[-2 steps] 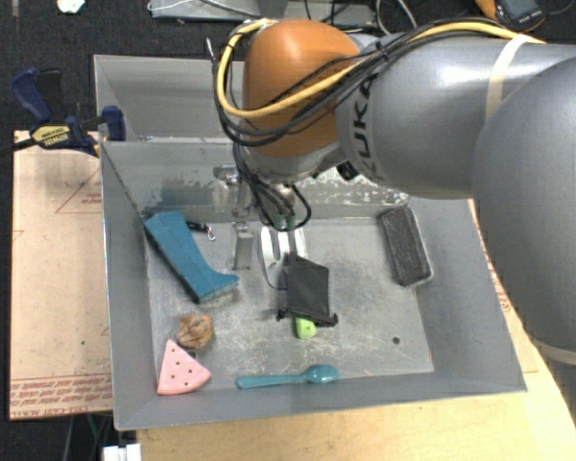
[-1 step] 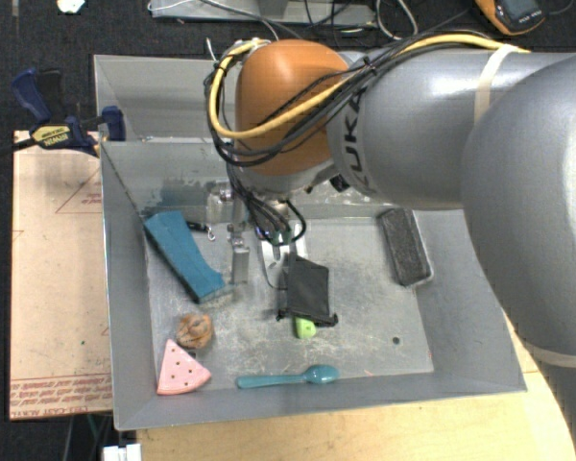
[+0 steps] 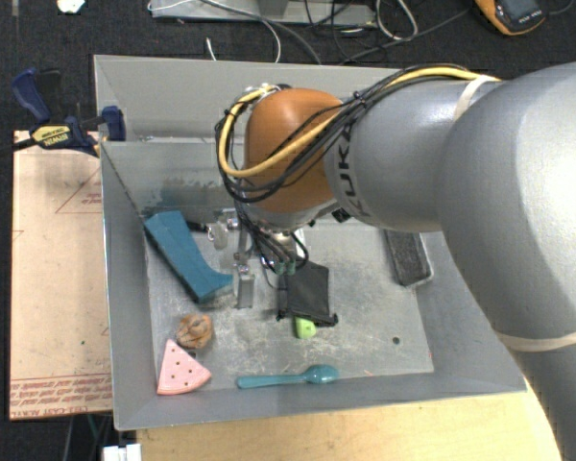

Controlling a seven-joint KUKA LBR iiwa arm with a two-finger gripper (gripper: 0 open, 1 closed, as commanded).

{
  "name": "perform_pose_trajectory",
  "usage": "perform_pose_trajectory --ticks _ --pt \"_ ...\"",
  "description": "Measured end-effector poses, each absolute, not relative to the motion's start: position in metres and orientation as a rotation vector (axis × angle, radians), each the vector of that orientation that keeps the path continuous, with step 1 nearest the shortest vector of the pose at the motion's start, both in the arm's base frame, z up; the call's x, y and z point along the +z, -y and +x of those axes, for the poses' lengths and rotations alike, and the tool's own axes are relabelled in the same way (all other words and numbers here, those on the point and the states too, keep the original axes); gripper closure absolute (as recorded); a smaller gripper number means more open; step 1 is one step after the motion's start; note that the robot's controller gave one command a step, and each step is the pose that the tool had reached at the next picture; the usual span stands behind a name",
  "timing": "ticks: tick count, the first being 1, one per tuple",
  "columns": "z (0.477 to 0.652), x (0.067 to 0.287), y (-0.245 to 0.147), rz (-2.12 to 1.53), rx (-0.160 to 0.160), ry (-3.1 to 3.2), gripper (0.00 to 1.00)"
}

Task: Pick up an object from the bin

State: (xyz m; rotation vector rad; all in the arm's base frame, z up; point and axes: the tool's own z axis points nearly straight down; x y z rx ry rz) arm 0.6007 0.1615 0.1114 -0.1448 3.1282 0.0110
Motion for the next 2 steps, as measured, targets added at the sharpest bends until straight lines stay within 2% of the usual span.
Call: perform_pose_trajectory --ticks 1,2 --pt "0.587 0.083 -0.149 -0.346 0.007 -3.117 0.0" --pt "0.582 0.097 -0.124 -0.631 0.009 -3.069 0.0"
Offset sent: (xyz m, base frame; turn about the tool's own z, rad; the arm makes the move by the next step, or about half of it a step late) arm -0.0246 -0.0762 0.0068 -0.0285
